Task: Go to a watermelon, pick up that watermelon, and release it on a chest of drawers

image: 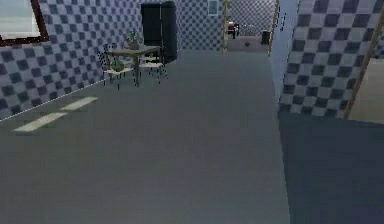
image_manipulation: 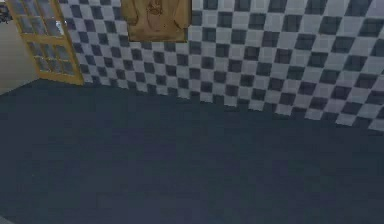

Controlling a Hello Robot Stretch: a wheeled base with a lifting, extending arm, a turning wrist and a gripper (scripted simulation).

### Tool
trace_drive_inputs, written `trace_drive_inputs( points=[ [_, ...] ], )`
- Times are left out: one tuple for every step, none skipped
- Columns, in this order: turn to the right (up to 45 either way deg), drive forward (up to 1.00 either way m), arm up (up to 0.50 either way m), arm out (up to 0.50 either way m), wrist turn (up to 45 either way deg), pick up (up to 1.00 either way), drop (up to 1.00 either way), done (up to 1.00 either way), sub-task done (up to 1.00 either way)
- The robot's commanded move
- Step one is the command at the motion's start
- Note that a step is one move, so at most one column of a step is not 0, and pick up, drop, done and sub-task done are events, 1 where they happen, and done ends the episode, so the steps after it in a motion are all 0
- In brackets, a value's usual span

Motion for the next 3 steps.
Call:
trace_drive_inputs(
  points=[
    [-15.0, 0.00, 0.00, 0.00, 0.0, 0.00, 0.00, 0.00, 0.00],
    [0.0, 1.00, 0.00, 0.00, 0.0, 0.00, 0.00, 0.00, 0.00],
    [0.0, 1.00, 0.00, 0.00, 0.0, 0.00, 0.00, 0.00, 0.00]
  ],
)
